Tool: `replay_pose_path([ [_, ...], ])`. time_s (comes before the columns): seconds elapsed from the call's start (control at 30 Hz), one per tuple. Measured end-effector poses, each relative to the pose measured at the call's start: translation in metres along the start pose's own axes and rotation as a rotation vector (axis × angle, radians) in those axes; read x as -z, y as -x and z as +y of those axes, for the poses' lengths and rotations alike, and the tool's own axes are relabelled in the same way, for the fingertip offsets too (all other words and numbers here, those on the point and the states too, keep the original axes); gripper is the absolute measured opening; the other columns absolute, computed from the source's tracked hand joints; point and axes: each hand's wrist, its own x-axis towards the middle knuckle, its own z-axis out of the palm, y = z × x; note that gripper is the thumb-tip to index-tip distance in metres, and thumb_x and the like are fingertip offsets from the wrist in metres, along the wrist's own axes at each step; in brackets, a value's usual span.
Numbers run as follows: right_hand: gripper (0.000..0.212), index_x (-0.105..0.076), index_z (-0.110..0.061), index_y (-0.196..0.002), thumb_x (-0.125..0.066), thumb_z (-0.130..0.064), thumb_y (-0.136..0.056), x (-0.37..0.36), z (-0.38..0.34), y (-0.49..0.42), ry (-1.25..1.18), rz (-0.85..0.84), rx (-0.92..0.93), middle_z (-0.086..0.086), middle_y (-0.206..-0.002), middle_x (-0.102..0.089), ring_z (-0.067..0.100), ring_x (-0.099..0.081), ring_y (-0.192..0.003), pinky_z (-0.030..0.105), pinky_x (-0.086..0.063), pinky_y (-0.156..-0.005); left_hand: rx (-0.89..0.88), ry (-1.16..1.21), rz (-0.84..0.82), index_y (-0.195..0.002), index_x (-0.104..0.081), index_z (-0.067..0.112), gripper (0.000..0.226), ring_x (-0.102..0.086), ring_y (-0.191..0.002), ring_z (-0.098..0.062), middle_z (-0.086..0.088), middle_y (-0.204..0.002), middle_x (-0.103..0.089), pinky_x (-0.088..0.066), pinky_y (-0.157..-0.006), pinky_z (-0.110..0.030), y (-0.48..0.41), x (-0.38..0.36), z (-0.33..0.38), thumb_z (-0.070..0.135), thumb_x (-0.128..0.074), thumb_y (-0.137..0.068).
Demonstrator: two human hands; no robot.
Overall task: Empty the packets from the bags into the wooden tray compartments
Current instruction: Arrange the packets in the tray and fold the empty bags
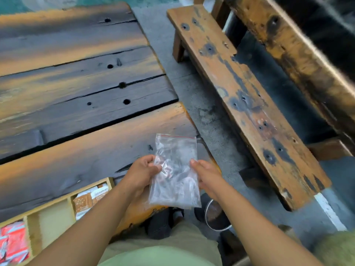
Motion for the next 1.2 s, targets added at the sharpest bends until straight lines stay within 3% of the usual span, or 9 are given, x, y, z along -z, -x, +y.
replay_pose_path([
  [0.07,0.020,-0.062,-0.007,-0.094,-0.061,-0.026,-0.099,-0.002,0.012,0.021,-0.065,0.044,0.044,0.010,-0.087,-0.068,0.020,-0.066,-0.073,0.026,-0.055,-0.060,-0.014,-0.049,-0.089,-0.107,-0.068,0.003,0.015,-0.071,-0.081,-0.031,-0.020,-0.094,-0.075,-0.058,-0.068,-0.036,0.006,-0.001,0.002,0.004,-0.060,-0.094],
  [0.27,0.035,-0.064,-0.007,-0.074,-0.073,-0.040,-0.078,0.000,0.066,0.064,-0.221,0.271,0.121,0.029,-0.082,-0.062,0.030,-0.056,-0.082,0.055,-0.050,-0.081,-0.006,-0.127,-0.250,-0.083,-0.068,0.000,0.029,-0.067,-0.064,-0.025,-0.015,-0.078,-0.071,-0.051,-0.055,-0.027,0.023,-0.033,0.008,0.023,-0.057,-0.098],
  [0.37,0.026,-0.066,-0.015,-0.065,-0.068,-0.016,-0.091,0.014,0.077,0.095,-0.341,0.414,0.140,0.010,-0.068,-0.065,0.028,-0.054,-0.076,0.044,-0.047,-0.079,-0.010,-0.262,-0.296,-0.079,-0.060,0.006,0.029,-0.046,-0.058,-0.021,-0.008,-0.065,-0.054,-0.033,-0.052,-0.025,0.026,-0.062,0.006,0.033,-0.063,-0.091],
  [0.47,0.018,-0.069,-0.020,-0.064,-0.072,-0.024,-0.081,0.038,0.096,0.116,-0.464,0.504,0.136,0.010,-0.070,-0.066,0.030,-0.052,-0.074,0.044,-0.043,-0.072,0.002,-0.324,-0.325,-0.072,-0.054,0.014,0.023,-0.039,-0.051,-0.016,-0.003,-0.058,-0.045,-0.035,-0.051,-0.022,0.025,-0.099,-0.001,0.021,-0.063,-0.092],
  [0.6,0.017,-0.066,-0.012,-0.086,-0.073,-0.029,-0.085,0.073,0.133,0.138,-0.531,0.560,0.141,0.010,-0.083,-0.070,0.028,-0.061,-0.075,0.035,-0.050,-0.070,-0.038,-0.401,-0.411,-0.075,-0.061,0.014,0.016,-0.043,-0.070,-0.028,-0.012,-0.076,-0.052,-0.036,-0.069,-0.042,0.027,-0.152,-0.010,0.027,-0.070,-0.072],
  [0.73,0.013,-0.063,-0.013,-0.083,-0.064,-0.014,-0.095,0.105,0.189,0.148,-0.531,0.576,0.066,0.002,-0.061,-0.061,0.011,-0.050,-0.051,0.015,-0.040,-0.044,-0.103,-0.519,-0.418,-0.068,-0.056,0.014,0.025,-0.041,-0.050,-0.013,0.002,-0.055,-0.050,-0.035,-0.047,-0.022,0.038,-0.209,-0.030,0.010,-0.061,-0.092],
  [0.9,0.022,-0.054,-0.011,-0.074,-0.061,-0.009,-0.094,0.142,0.247,0.137,-0.557,0.651,0.025,0.004,-0.054,-0.057,0.008,-0.049,-0.044,0.017,-0.040,-0.049,-0.073,-0.630,-0.417,-0.075,-0.063,0.017,0.020,-0.047,-0.050,-0.008,0.009,-0.054,-0.054,-0.041,-0.053,-0.027,0.026,-0.260,-0.079,0.016,-0.062,-0.095],
  [1.03,0.028,-0.051,-0.012,-0.068,-0.059,-0.004,-0.094,0.159,0.285,0.114,-0.617,0.737,-0.024,0.010,-0.057,-0.056,0.013,-0.048,-0.047,0.023,-0.041,-0.050,0.002,-0.724,-0.389,-0.078,-0.064,0.015,0.019,-0.052,-0.055,-0.015,0.009,-0.051,-0.057,-0.047,-0.065,-0.034,0.005,-0.288,-0.112,0.003,-0.062,-0.092],
  [1.2,0.030,-0.052,-0.015,-0.066,-0.063,-0.005,-0.093,0.181,0.332,0.066,-0.630,0.787,-0.109,0.007,-0.057,-0.057,0.012,-0.049,-0.047,0.025,-0.045,-0.051,0.023,-0.867,-0.402,-0.076,-0.064,0.014,0.020,-0.053,-0.057,-0.017,-0.003,-0.065,-0.061,-0.046,-0.055,-0.029,-0.047,-0.322,-0.153,-0.001,-0.065,-0.090],
])
